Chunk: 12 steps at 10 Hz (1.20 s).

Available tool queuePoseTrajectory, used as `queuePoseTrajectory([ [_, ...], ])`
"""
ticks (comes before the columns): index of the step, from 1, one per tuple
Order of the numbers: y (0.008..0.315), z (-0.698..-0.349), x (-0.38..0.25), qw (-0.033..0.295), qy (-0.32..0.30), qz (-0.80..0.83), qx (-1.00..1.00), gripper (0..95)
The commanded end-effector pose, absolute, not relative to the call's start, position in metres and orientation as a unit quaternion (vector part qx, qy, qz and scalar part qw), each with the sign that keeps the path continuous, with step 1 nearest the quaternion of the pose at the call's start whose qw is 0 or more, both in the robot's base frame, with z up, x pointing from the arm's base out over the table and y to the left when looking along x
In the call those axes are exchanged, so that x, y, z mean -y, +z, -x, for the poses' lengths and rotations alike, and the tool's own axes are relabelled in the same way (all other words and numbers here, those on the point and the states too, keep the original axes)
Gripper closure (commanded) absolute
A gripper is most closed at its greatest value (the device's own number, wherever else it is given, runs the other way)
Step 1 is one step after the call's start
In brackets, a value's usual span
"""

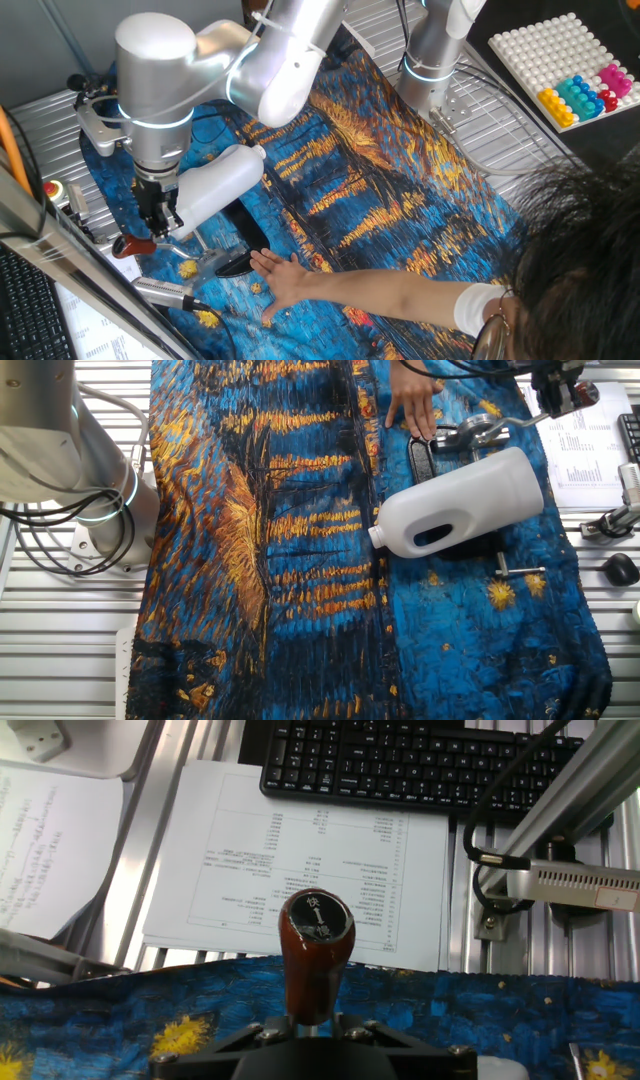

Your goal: Pull up the lever

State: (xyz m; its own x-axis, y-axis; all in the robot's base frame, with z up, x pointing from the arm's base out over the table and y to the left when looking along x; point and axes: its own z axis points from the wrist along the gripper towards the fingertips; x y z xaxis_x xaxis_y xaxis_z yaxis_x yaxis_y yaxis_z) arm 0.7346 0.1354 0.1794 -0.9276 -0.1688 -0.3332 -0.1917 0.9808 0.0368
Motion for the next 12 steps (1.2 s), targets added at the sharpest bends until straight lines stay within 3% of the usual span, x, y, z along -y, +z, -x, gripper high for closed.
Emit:
queuePoseTrajectory([
  [1,0.1795,-0.7364,-0.1376,0.164,0.035,0.104,-0.98,95.0],
  [12,0.1748,-0.7446,-0.1397,0.155,0.04,0.098,-0.982,95.0],
])
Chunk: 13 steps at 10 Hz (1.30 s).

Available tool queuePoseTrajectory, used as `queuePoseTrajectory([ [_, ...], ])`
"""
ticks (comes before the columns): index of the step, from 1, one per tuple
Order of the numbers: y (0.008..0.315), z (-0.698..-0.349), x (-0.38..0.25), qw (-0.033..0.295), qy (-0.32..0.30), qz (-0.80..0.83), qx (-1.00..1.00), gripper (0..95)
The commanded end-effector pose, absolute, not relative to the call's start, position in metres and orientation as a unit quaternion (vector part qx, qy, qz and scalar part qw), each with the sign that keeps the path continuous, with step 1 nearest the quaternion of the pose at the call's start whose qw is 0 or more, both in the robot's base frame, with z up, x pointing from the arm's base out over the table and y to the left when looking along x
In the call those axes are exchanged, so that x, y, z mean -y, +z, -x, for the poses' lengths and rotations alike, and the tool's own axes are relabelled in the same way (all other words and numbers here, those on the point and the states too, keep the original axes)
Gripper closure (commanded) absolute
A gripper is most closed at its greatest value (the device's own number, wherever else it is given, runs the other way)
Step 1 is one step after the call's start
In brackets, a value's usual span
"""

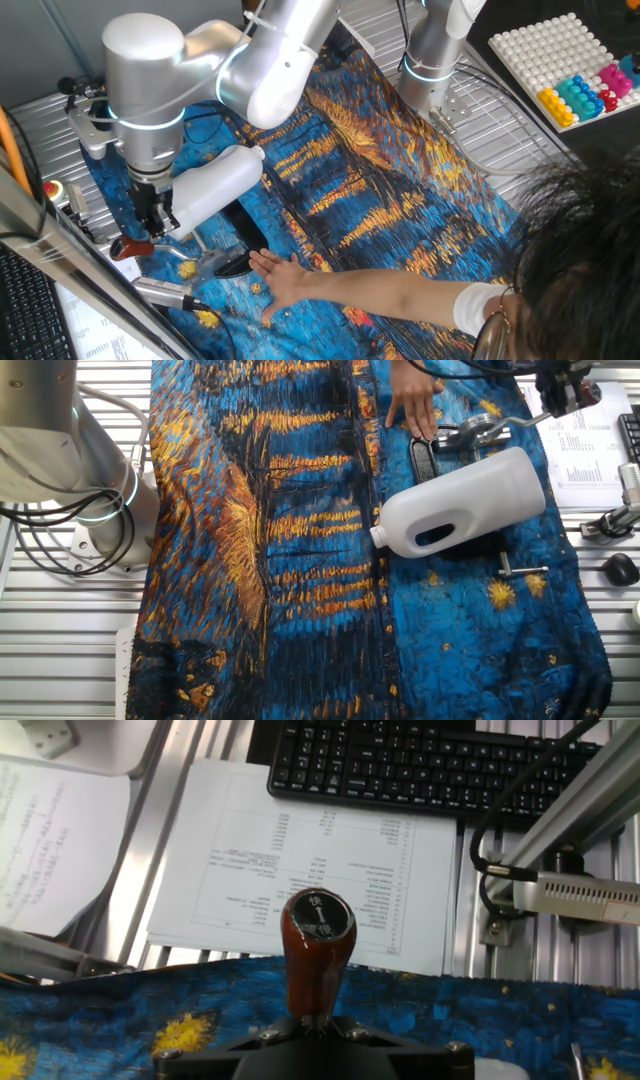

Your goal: Pull up the lever

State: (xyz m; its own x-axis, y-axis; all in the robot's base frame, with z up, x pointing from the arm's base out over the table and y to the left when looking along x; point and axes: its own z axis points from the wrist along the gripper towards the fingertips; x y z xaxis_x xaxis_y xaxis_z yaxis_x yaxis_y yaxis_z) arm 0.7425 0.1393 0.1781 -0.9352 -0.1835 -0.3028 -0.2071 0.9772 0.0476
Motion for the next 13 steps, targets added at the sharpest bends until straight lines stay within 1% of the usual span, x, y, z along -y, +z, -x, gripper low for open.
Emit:
queuePoseTrajectory([
  [1,0.177,-0.744,-0.137,0.148,0.04,0.103,-0.983,95.0],
  [2,0.182,-0.74,-0.134,0.138,0.041,0.105,-0.984,95.0],
  [5,0.192,-0.725,-0.128,0.131,0.041,0.104,-0.985,95.0],
  [7,0.195,-0.708,-0.117,0.101,0.036,0.097,-0.989,95.0],
  [9,0.197,-0.685,-0.095,0.09,0.036,0.114,-0.989,95.0],
  [11,0.208,-0.663,-0.076,0.071,0.037,0.124,-0.989,95.0],
  [12,0.216,-0.65,-0.062,0.052,0.036,0.13,-0.99,95.0],
  [13,0.221,-0.638,-0.051,0.04,0.037,0.13,-0.99,95.0],
])
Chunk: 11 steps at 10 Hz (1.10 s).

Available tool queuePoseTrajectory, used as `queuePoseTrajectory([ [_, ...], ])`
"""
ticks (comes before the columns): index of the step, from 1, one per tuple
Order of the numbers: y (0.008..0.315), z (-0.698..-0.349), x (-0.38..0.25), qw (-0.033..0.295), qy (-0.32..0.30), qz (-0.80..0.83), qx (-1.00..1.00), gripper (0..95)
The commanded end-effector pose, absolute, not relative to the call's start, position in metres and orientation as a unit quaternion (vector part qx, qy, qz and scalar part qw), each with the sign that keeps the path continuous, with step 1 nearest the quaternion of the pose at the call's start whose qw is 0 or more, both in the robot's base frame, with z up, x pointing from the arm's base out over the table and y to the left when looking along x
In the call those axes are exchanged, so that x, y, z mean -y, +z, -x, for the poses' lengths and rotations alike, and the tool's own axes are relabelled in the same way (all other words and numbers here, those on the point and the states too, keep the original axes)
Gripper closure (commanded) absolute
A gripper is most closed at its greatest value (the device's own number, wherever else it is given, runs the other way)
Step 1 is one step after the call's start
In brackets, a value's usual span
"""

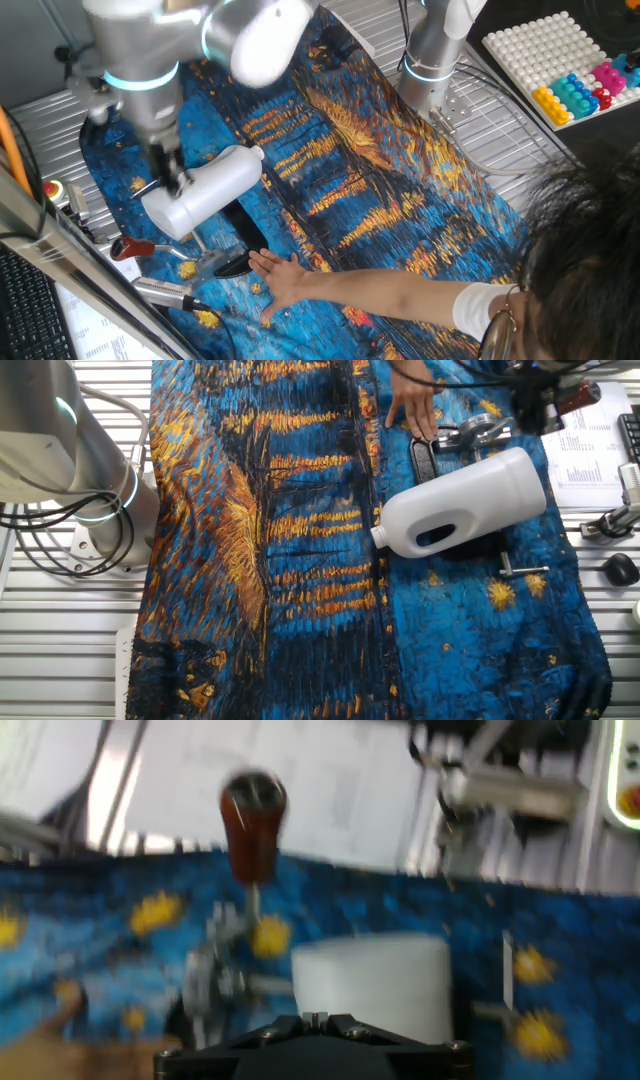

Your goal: Pull up the lever

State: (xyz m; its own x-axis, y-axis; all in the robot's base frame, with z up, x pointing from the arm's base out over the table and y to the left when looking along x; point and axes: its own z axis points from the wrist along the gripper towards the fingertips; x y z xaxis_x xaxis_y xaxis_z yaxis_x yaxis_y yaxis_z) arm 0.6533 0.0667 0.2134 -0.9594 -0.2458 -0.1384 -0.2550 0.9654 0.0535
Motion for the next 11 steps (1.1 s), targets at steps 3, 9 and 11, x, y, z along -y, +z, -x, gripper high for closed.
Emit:
queuePoseTrajectory([
  [3,0.235,-0.598,-0.02,0.019,0.031,0.134,-0.99,95.0],
  [9,0.235,-0.587,-0.007,0.012,0.022,0.053,-0.998,95.0],
  [11,0.235,-0.587,-0.007,0.003,-0.003,0.01,-1.0,95.0],
])
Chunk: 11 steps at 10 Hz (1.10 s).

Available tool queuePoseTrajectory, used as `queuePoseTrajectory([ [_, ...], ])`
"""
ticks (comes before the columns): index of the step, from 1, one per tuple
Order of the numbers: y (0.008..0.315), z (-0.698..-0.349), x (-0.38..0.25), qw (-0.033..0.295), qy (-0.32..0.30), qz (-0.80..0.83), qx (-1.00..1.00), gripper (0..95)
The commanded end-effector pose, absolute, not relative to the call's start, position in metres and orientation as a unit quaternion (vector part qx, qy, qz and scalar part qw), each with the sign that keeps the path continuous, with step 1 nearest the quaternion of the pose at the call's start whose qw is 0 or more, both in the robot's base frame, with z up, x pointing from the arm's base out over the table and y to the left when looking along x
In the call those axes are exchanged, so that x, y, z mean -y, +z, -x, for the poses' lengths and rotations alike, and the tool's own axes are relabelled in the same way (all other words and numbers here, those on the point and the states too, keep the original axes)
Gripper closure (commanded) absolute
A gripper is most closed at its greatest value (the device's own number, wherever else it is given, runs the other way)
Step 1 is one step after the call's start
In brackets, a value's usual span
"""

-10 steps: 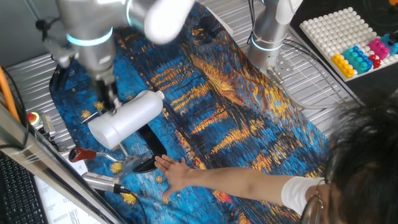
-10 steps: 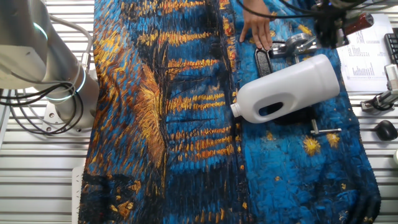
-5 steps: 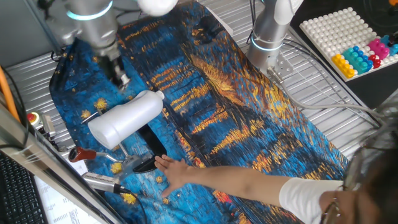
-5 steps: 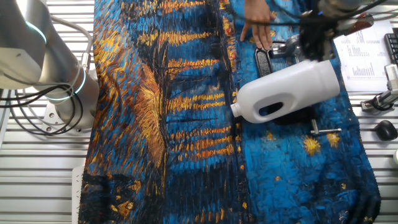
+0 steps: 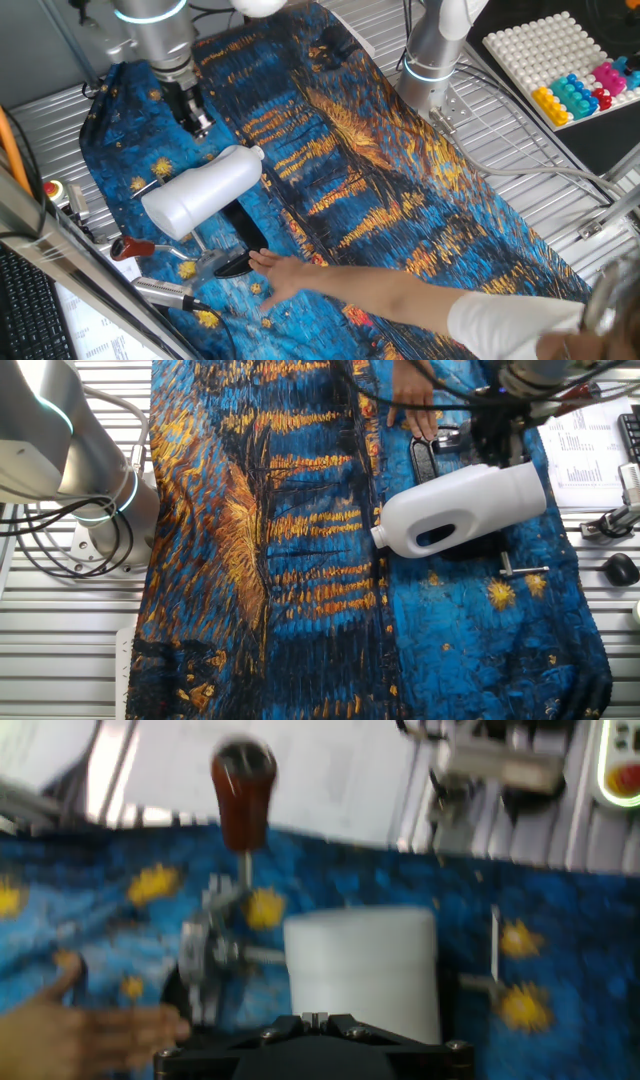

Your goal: Pull up the lever

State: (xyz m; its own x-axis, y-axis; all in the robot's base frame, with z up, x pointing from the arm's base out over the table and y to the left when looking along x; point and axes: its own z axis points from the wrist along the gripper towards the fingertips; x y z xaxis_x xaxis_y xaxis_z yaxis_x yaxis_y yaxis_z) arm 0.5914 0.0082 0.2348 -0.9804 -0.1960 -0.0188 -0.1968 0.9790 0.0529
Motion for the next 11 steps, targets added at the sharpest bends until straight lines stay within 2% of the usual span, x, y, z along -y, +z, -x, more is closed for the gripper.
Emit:
queuePoseTrajectory([
  [1,0.236,-0.586,-0.006,-0.004,-0.003,0.01,-1.0,95.0],
  [4,0.239,-0.571,0.015,-0.024,0.0,0.024,-0.999,95.0],
  [11,0.243,-0.562,0.031,-0.017,0.015,0.031,-0.999,95.0],
])
